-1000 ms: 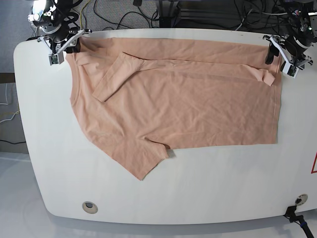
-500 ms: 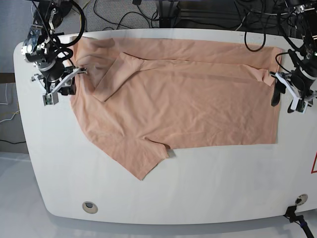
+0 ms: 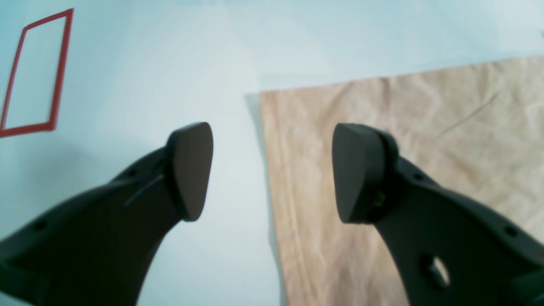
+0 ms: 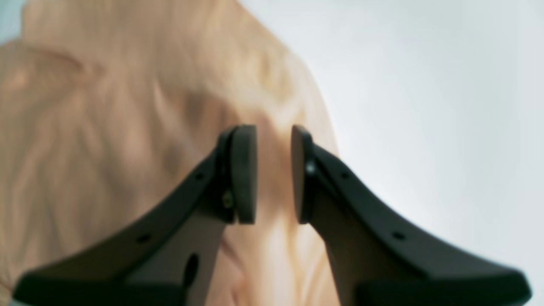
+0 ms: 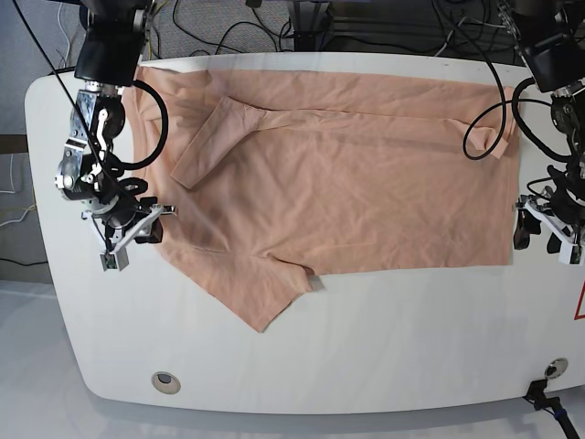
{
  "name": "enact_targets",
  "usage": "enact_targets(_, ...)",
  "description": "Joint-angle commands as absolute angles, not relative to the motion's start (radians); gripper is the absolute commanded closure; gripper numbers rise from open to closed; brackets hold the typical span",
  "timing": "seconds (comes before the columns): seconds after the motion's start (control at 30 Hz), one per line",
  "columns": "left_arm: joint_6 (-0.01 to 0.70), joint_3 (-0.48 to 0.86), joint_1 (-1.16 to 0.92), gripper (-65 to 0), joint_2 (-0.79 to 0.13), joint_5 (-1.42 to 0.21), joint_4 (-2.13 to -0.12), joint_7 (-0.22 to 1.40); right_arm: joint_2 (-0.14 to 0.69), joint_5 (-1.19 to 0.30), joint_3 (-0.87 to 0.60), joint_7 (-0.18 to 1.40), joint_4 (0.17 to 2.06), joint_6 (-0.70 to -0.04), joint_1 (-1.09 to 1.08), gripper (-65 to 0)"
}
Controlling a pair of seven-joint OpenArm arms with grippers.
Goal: Fold the T-shirt properly
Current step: 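Release the shirt and move both grippers along its sides toward the hem, then lower both grippers and pinch the shirt's hem-side edge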
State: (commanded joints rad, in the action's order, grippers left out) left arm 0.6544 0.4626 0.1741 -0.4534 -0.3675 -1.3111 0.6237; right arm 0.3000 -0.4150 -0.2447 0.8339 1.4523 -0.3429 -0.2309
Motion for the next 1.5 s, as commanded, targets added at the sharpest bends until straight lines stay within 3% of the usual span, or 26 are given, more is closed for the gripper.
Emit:
enact_targets(0.37, 0.670, 0.317, 0.380, -41.7, -0.456, -0.278, -0.943, 0.487, 0.358, -0.414, -0.077, 0.616, 1.007, -0.343, -0.493, -14.2)
enact_targets(0.53, 0.670, 0.303, 0.435, -41.7, -0.456, -0.278, -0.788, 0.410, 0.361, -0.414, -0.067, 0.516, 0.834, -0.344, -0.562, -14.2)
enact_targets(0.7, 0.670, 0.297, 0.452, -41.7, -0.453, -0.278, -0.743, 0.394, 0.358, -0.351, -0.067, 0.472, 0.691, -0.427, -0.618, -14.3)
enact_targets(0.83, 0.670, 0.297, 0.455, -41.7, -0.452, -0.278, -0.742, 0.394, 0.352, -0.318, -0.067, 0.472, 0.688, -0.456, -0.615, -16.6)
enact_targets(0.93, 0.670, 0.297, 0.455, -41.7, -0.452, -0.278, -0.743, 0.394, 0.344, -0.318, -0.071, 0.472, 0.685, -0.456, -0.608, -28.5)
enact_targets(1.0, 0.670, 0.297, 0.455, -41.7, -0.452, -0.278, -0.745, 0.394, 0.337, -0.318, -0.071, 0.472, 0.690, -0.456, -0.588, -32.8)
enact_targets(1.23, 0.670, 0.297, 0.452, -41.6, -0.452, -0.278, -0.746, 0.394, 0.302, -0.318, -0.070, 0.475, 0.697, -0.479, -0.538, -31.8)
enact_targets(1.5, 0.670, 0.297, 0.452, -41.6, -0.453, -0.278, -0.746, 0.394, 0.266, -0.312, -0.068, 0.541, 0.829, -0.516, -0.476, -31.7)
